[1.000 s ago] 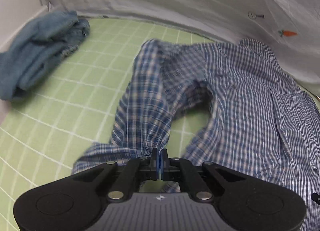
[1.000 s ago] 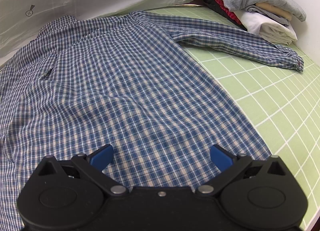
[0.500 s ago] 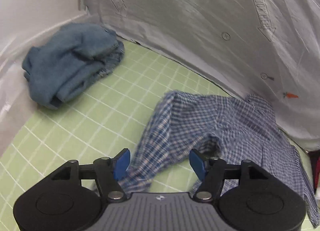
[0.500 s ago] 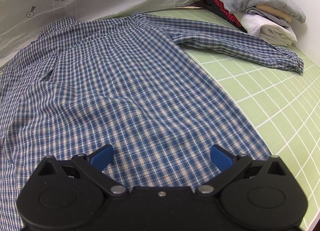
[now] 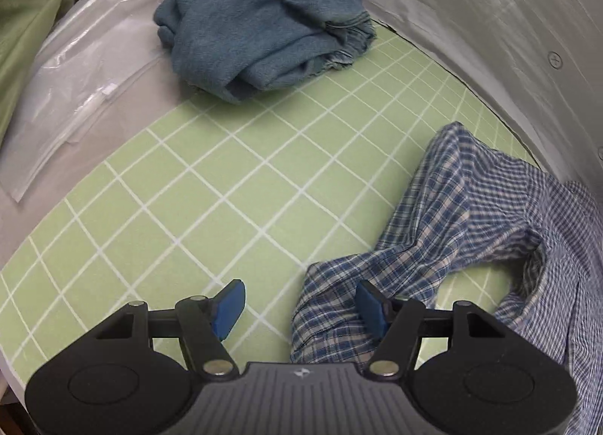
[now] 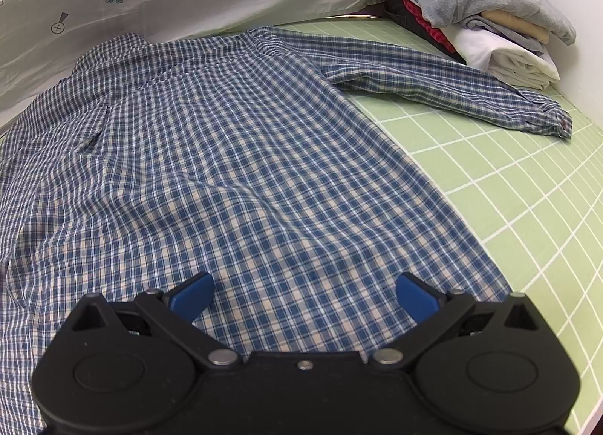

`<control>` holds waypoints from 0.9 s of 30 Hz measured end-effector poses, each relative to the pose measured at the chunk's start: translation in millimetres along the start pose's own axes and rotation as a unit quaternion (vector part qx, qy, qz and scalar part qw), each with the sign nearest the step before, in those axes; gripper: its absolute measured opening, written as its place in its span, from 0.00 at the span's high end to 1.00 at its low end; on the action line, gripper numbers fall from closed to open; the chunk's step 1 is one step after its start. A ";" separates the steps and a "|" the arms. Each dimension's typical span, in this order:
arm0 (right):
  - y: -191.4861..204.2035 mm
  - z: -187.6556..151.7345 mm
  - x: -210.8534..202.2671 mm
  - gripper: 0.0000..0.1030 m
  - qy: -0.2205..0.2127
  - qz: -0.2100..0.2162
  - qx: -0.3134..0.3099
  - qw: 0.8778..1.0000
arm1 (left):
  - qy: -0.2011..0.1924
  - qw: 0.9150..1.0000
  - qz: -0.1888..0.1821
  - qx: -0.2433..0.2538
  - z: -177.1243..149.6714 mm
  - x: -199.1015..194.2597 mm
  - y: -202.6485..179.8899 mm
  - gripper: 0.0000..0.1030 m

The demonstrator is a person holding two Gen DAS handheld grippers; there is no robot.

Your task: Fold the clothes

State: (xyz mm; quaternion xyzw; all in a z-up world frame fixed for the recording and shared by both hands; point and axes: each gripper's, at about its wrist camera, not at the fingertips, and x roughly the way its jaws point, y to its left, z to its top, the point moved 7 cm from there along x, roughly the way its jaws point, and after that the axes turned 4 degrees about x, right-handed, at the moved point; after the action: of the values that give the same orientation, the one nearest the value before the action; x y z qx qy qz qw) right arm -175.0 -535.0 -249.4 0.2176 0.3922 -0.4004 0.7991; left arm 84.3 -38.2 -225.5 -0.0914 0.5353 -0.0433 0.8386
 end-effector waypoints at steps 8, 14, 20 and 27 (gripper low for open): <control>-0.4 -0.3 0.5 0.00 -0.004 0.002 -0.002 1.000 | 0.034 0.998 -0.022 0.049 -18.7 15.1 -30.6 0.35; -1.2 -2.0 0.0 0.00 -0.009 0.003 -0.003 1.000 | 0.040 0.998 -0.025 0.050 -20.1 13.3 -28.6 0.90; -1.5 -2.0 0.0 0.00 -0.010 0.004 -0.004 1.000 | -0.020 0.998 0.035 0.054 9.1 -12.6 1.5 0.96; -1.4 -2.7 -0.4 0.00 -0.014 0.003 -0.003 1.000 | -0.156 0.979 0.130 -0.019 62.5 -53.8 60.7 0.72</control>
State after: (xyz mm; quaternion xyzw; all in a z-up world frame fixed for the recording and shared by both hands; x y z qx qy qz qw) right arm -177.5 -533.9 -250.7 0.2107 0.3819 -0.3996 0.8063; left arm 116.6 37.2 -164.2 -0.0426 0.4061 0.0909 0.9083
